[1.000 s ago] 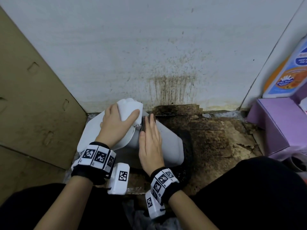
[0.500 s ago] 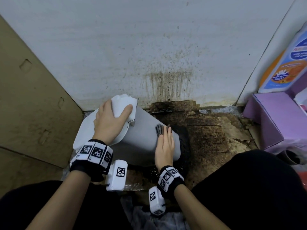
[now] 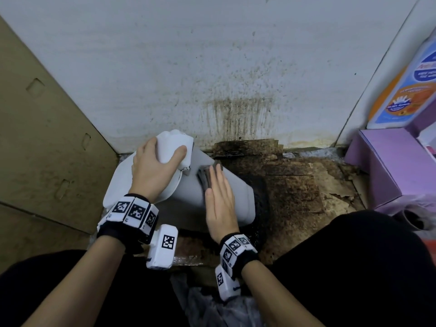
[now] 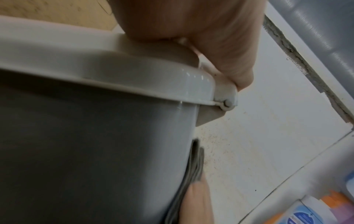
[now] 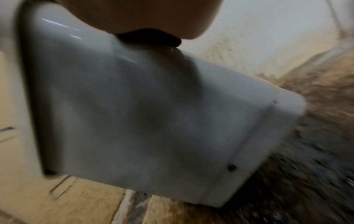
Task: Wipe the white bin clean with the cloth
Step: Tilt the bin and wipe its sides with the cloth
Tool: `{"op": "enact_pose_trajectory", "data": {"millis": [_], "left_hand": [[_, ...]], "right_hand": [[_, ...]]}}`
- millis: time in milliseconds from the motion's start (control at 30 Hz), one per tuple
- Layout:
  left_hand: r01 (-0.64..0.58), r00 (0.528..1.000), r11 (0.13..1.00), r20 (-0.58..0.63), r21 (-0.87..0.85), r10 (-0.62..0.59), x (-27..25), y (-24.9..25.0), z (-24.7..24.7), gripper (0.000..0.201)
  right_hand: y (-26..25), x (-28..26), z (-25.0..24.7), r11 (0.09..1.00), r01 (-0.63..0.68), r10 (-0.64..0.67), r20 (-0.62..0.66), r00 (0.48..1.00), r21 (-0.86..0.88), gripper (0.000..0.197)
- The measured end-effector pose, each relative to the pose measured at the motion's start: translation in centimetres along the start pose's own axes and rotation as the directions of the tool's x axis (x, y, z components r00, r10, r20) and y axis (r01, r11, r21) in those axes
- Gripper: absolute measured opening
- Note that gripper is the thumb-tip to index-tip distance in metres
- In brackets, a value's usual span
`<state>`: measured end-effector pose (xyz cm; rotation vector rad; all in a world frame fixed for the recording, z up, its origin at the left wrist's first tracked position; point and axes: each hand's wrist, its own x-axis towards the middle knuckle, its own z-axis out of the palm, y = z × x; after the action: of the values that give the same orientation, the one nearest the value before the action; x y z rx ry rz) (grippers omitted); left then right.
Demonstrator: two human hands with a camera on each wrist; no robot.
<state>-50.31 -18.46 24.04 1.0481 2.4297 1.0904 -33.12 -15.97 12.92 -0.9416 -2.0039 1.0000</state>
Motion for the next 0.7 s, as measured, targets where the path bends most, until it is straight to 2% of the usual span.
{"op": "enact_pose_trajectory", "data": {"millis": [100,233,333,433,533,700], "left_hand": [[-0.001,1.0,1.0,0.005,-0.013,0.001,0.2,-0.5,0.0,0.094],[-0.013,1.0,0.999,0.008,-0.032,0.013,0.2,-0.7,0.0,0.103],[-0.028,0.999,0.999,0.02,-0.033,0.028,0.4,-0.7,0.1,0.102],[-0.014,1.0,0.999,0.026,-0.041,0.015,0.5,-0.8,-0.2,0.099],[-0.002,0.999,0.999,0.034,-0.044,0.003,0.7,-1.1,-0.3,0.101],[-0.017,1.0,0.999,0.02,-0.04,0.018,0.8,-1.3,-0.1,0.103]], "right_hand": [[3.9,-0.7,-0.3,0.978,-0.197,0.202,-0.06,0.978,0.075,0.052],[7.9,-1.6,-1.0,0.887,-0.451,0.459,-0.097,0.883,0.095,0.051],[8.7,-1.5,-1.3,0.825,-0.56,0.564,-0.084,0.821,0.072,0.05],[7.9,-0.8,-1.0,0.822,-0.567,0.569,-0.075,0.819,0.045,0.05],[6.3,-0.1,0.0,0.88,-0.474,0.472,-0.058,0.88,-0.035,0.052],[-0.1,0.9,0.4,0.955,-0.261,0.27,-0.045,0.962,0.142,0.055]]}}
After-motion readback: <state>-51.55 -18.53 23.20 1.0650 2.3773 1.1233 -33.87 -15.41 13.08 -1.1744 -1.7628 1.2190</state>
